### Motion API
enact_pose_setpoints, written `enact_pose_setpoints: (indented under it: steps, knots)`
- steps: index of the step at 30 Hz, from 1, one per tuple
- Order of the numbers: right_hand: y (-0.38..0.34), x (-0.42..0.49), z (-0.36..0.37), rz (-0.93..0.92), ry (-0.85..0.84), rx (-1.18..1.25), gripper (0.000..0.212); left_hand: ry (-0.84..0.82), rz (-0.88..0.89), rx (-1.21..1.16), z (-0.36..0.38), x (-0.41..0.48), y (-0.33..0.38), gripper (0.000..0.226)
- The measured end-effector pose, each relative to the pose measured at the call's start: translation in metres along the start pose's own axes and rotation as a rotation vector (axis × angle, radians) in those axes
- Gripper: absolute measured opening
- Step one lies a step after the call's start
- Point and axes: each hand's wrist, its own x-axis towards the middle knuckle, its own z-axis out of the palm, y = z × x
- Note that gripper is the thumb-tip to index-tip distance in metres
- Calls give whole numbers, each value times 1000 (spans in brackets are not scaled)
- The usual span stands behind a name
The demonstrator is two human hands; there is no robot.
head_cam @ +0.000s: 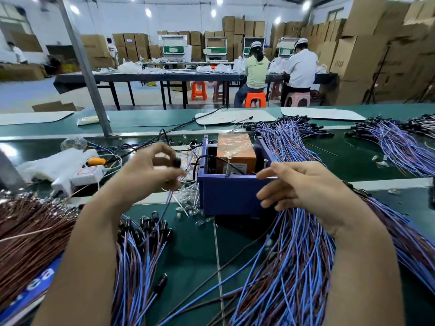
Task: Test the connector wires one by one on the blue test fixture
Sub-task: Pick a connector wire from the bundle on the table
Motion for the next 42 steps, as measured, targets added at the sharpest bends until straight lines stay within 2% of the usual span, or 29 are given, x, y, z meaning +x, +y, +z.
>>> enact_pose_setpoints:
  steps: [2,3,4,6,9,13,15,17,19,22,25,27,29,30,32,35,38,42]
  knots:
    - [-7,-4,5,2,-86,126,40,10,266,-237,9,-8,23,19]
    - [-10,-5,8,5,-141,177,44,-56,364,-406,14,-13,33,24]
    - [-12,-6,11,8,-195,226,48,-173,422,-569,19,-18,42,26]
    - [-14,-5,17,-4,-266,323,54,-439,483,-705,33,-27,54,20]
    - [-16,-3,20,-72,-263,474,52,-686,447,-605,57,-34,59,23]
    - [-14,-4,13,-149,-171,527,31,-733,309,-509,74,-39,56,20]
    - [-13,-3,10,-194,-110,618,21,-819,227,-437,73,-40,57,18]
    - [-14,-2,6,-223,-18,726,16,-946,125,-271,73,-39,55,19]
    - [-14,-1,4,-246,74,776,18,-1000,25,-53,79,-37,49,22]
    - [-10,2,0,-324,256,810,11,-940,-133,195,87,-31,36,25]
    - [-9,2,-5,-377,431,850,20,-861,-256,471,89,-26,24,26]
    - [-8,2,-9,-388,487,812,25,-802,-204,727,86,-24,22,22]
    - [-7,1,-13,-372,468,779,38,-714,-69,843,82,-21,23,16]
    - [-7,2,-14,-345,436,750,50,-658,10,811,80,-20,25,16]
    - [-8,1,-14,-265,352,624,68,-497,135,537,80,-23,33,18]
    - [-5,2,-4,-162,194,302,59,-244,231,-14,92,-30,50,18]
    - [-3,4,7,-112,19,134,51,-132,208,-242,104,-34,55,19]
    - [-3,2,6,-99,-119,101,48,-69,61,-349,107,-32,53,17]
